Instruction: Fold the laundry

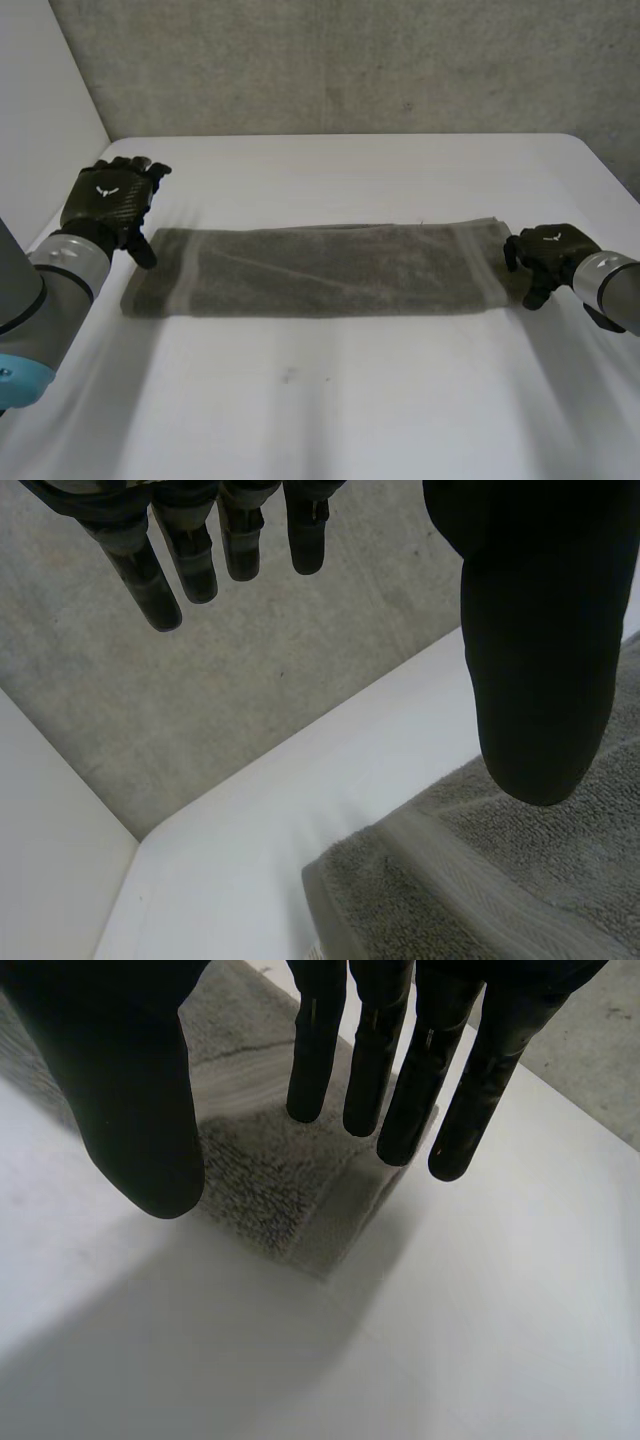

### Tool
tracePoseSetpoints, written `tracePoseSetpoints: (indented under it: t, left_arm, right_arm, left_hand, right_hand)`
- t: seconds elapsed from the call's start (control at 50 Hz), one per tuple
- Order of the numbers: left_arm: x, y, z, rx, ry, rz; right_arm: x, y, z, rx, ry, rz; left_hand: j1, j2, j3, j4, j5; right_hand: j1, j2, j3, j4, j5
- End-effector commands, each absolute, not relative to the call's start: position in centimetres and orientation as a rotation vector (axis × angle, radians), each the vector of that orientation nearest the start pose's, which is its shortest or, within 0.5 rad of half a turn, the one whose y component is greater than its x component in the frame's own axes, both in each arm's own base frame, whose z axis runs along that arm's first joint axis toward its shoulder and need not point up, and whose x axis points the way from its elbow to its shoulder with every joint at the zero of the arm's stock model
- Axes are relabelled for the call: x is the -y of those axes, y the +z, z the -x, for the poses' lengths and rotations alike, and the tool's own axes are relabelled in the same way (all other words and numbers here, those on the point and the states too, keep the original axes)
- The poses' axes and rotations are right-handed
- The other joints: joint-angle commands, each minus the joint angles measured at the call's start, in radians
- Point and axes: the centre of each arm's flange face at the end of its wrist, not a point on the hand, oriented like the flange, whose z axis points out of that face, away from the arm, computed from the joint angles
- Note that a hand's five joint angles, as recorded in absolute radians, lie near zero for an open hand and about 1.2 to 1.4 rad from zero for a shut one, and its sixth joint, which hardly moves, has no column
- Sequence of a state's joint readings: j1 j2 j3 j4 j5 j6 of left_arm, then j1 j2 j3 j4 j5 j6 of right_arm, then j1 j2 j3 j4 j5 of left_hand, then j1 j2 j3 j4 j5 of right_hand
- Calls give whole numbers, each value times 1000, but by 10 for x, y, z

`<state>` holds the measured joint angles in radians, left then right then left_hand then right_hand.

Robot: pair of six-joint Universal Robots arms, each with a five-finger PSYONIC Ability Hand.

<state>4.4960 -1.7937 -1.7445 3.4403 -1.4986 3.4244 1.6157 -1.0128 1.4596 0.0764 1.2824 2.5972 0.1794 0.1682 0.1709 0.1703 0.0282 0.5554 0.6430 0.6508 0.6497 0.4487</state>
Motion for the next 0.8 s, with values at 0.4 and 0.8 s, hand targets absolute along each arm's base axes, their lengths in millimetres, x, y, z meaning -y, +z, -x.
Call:
tracePoseSetpoints:
  t: [0.4, 0.8]
  left_arm:
    - [292, 207, 208, -2231, -2129, -660]
    - [292, 208, 208, -2229, -2130, -660]
  right_arm:
    - [398, 163, -106, -2817, -2042, 1103]
    - [331, 240, -268, -1887, -2340, 1503]
  left_hand:
    - [-1, 10, 7, 8, -24]
    - [-1, 10, 7, 8, -24]
  right_hand:
    - [841, 753, 745, 747, 773]
    - [841, 753, 745, 747, 773]
